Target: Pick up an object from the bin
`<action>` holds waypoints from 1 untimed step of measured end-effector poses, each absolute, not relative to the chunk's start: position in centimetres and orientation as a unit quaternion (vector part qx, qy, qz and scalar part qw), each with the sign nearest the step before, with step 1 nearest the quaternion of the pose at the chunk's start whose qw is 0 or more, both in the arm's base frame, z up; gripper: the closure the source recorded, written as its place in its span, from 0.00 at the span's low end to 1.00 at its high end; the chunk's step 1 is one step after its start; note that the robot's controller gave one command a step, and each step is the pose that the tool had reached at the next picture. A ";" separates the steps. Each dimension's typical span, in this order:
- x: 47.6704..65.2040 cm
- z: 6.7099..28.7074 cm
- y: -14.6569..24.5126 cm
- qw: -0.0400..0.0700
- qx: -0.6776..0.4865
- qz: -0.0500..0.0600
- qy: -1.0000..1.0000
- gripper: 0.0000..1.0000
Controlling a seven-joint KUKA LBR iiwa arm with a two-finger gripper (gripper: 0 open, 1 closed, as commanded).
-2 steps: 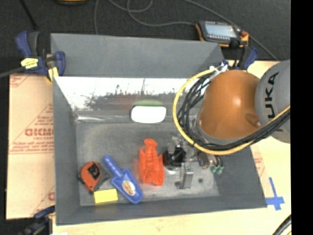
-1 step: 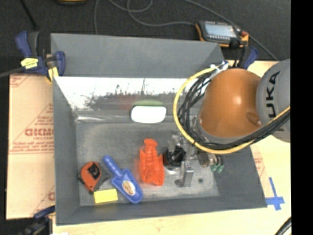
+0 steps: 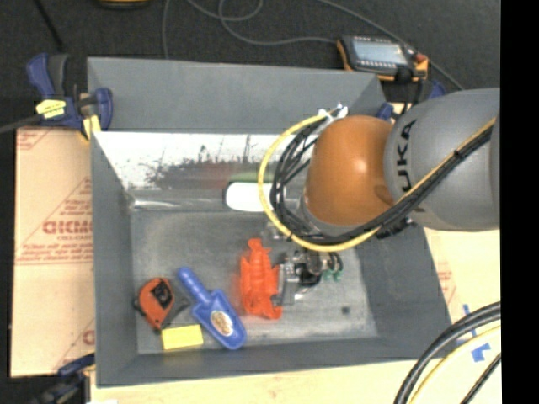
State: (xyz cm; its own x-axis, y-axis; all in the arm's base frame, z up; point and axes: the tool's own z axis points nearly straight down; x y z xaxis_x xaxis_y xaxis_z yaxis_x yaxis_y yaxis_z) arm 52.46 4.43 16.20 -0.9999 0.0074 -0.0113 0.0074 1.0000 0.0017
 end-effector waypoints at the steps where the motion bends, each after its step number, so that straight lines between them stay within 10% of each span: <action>1: 53.2 13.0 4.4 0.001 0.014 0.000 1.000 1.00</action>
Offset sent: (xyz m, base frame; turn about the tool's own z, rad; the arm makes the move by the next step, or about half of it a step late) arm 0.0000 0.0000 0.0000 0.0000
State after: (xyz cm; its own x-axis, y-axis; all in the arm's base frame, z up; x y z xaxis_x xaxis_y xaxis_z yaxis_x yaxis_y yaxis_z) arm 53.22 4.38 13.04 -0.9996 0.0288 -0.0025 0.0288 0.9996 0.0008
